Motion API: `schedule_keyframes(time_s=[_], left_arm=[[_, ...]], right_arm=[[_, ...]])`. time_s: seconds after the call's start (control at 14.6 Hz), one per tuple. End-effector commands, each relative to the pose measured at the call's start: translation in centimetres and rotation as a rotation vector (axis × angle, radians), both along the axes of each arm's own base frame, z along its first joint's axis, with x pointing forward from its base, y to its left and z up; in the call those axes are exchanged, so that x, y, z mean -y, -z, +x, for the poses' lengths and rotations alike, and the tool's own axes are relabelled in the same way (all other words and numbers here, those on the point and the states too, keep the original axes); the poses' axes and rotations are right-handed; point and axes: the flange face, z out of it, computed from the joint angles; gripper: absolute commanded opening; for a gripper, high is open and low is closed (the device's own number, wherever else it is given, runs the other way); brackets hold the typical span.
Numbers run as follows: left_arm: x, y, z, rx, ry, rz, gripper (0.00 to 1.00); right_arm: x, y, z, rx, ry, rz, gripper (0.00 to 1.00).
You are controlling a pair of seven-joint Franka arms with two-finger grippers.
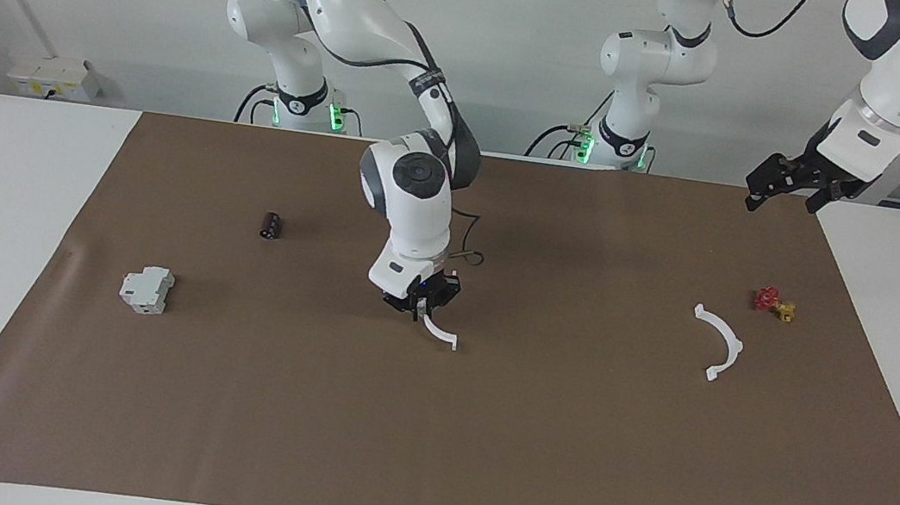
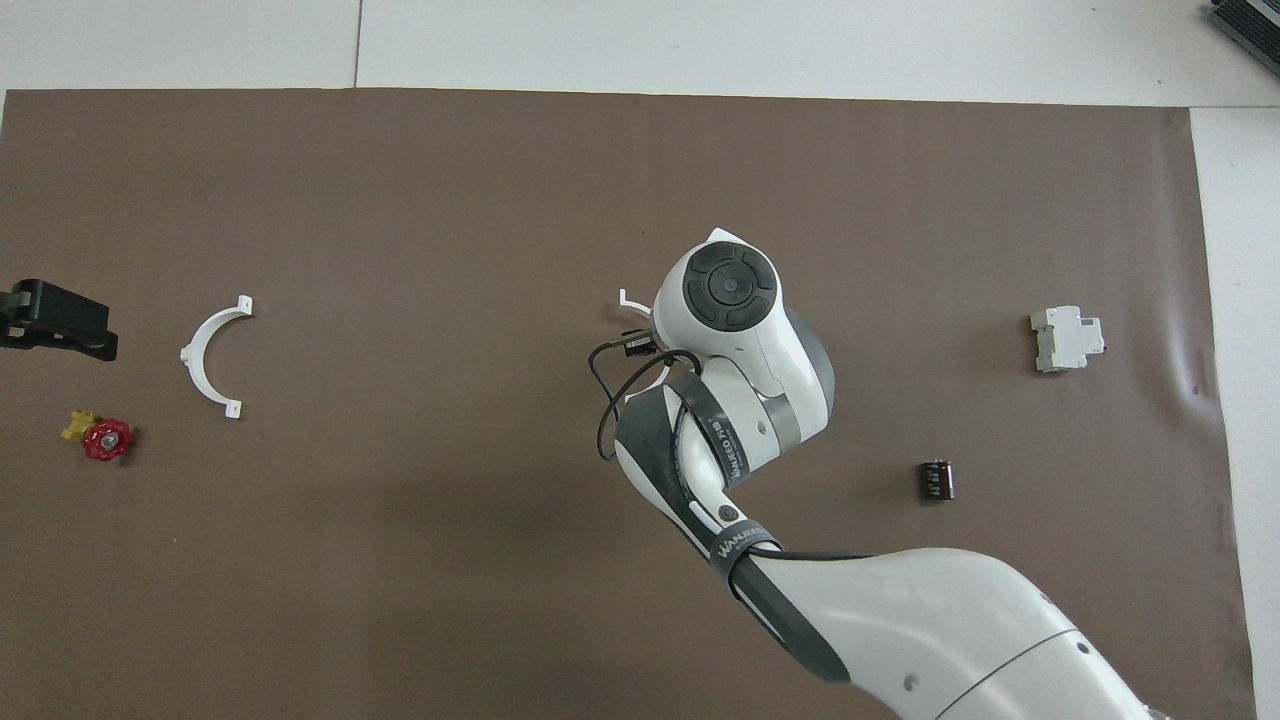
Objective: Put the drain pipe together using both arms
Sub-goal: 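Carry the white half-ring with the right gripper to the table centre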
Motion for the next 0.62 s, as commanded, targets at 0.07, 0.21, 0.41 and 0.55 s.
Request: schedule_keyframes(time_s=[0.07,0.21,0.41,0.55], left_arm=[[-0.4,-0.1,-0.7,0.012,0.007,0.016,1.0],[-0.4,-0.1,-0.7,0.012,0.006,0.016,1.0],[-0.4,-0.1,-0.7,0.012,0.006,0.016,1.0],[-0.4,0.0,-0.7,0.01,0.007,0.016,1.0]], right_arm=[[-1.5,0.4,-0.1,0.018,0.118,-0.004,0.0],[-2.1,0.5,-0.6,0.018,0.116,-0.006,0.0],[-2.5,0.9,-0.7,0.052,0.086,-0.021,0.0],[-3.5,1.8,-1.3,0.055,0.062,-0.035,0.0]])
